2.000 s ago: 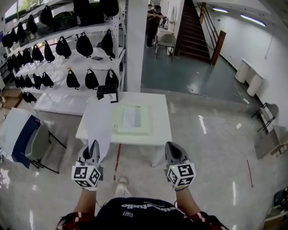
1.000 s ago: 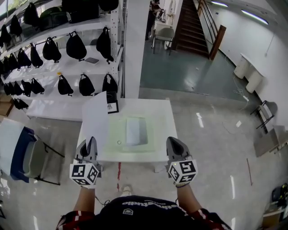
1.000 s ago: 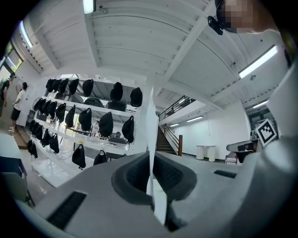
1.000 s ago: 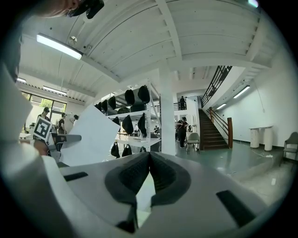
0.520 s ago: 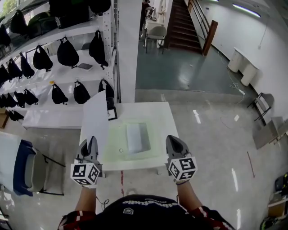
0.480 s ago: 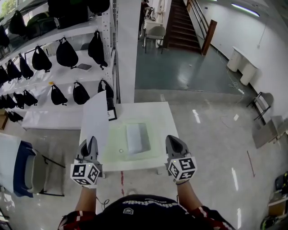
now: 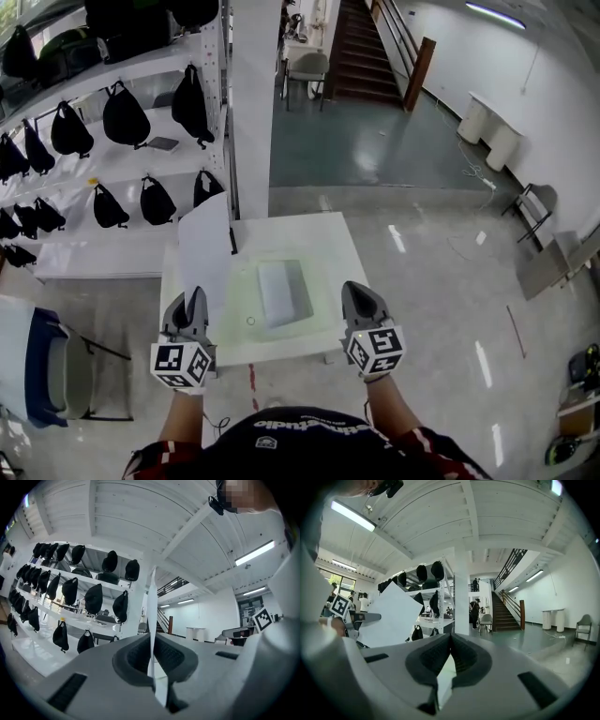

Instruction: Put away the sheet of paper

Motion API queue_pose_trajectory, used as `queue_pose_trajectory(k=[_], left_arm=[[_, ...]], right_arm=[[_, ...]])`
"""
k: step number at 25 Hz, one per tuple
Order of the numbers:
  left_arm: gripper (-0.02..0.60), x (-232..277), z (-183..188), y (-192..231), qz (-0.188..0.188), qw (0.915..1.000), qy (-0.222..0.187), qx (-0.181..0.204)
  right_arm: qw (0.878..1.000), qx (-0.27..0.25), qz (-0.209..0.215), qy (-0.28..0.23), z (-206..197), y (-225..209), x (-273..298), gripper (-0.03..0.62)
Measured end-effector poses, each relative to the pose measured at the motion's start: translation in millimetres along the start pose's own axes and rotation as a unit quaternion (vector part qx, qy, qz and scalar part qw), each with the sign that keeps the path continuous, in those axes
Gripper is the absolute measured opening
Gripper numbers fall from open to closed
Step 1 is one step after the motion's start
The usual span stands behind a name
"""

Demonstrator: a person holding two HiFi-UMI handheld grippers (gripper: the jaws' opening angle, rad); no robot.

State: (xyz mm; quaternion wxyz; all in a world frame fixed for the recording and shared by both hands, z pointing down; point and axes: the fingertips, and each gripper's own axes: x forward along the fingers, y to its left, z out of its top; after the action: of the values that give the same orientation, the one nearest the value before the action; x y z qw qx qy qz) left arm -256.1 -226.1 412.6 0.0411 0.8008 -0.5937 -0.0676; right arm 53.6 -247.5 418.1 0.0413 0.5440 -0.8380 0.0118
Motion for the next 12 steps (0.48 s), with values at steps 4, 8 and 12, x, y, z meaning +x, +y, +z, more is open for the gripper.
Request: queue_pose_trajectory(k=[4, 8, 12], left_arm=[[0.005, 4, -6, 1, -0.006, 0.9999, 0.004, -0.012], [0.005, 8, -9, 3, -0.009, 0.9999, 0.010, -0.005], [0.005, 13, -14, 0, -0.012, 0.9997, 0.019, -0.010]], right_arm=[[1.000, -0.006, 0.001, 0.001, -1, 2, 2, -0.009], [1.000, -0.010, -0.003, 0.003, -2, 2, 6, -0.009], [1.000, -0.010, -0.001, 0.005, -2, -1, 9, -0.009]])
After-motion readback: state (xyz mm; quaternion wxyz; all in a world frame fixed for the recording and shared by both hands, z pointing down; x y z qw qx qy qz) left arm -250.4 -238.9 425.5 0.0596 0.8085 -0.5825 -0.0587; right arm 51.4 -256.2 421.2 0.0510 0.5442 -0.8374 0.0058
